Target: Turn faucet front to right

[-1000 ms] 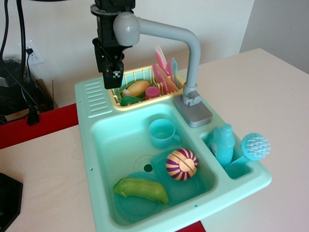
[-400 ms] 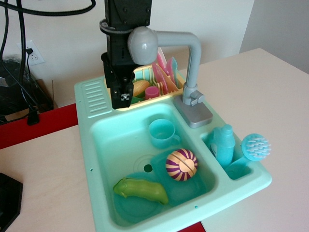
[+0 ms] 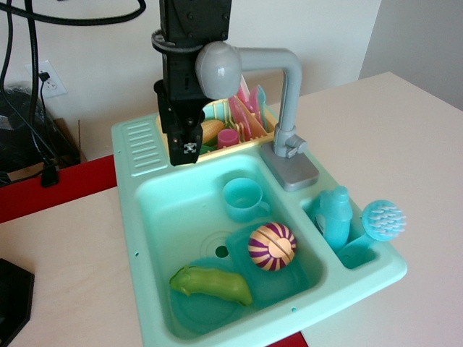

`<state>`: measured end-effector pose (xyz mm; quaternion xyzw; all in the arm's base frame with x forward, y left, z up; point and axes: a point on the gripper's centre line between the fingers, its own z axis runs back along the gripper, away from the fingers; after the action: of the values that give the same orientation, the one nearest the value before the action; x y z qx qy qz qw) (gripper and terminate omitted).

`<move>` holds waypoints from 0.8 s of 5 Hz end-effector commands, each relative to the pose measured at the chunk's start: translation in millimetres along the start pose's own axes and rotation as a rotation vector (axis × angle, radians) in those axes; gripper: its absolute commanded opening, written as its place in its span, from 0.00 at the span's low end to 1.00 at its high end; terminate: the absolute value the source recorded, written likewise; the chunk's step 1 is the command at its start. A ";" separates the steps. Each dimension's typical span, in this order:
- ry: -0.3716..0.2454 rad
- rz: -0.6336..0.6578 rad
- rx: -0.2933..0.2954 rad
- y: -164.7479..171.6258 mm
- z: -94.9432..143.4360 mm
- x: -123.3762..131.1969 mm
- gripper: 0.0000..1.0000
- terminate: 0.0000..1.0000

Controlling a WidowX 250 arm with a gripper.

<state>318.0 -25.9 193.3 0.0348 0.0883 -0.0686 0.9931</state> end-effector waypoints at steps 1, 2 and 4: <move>-0.069 -0.183 -0.002 -21.7 18.0 -2.5 1.00 0.00; -0.081 -0.099 0.006 -6.2 18.4 -9.8 1.00 0.00; -0.091 0.217 0.014 65.5 22.6 -46.5 1.00 0.00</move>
<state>282.7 48.3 212.1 0.0415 0.0677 0.0461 0.9958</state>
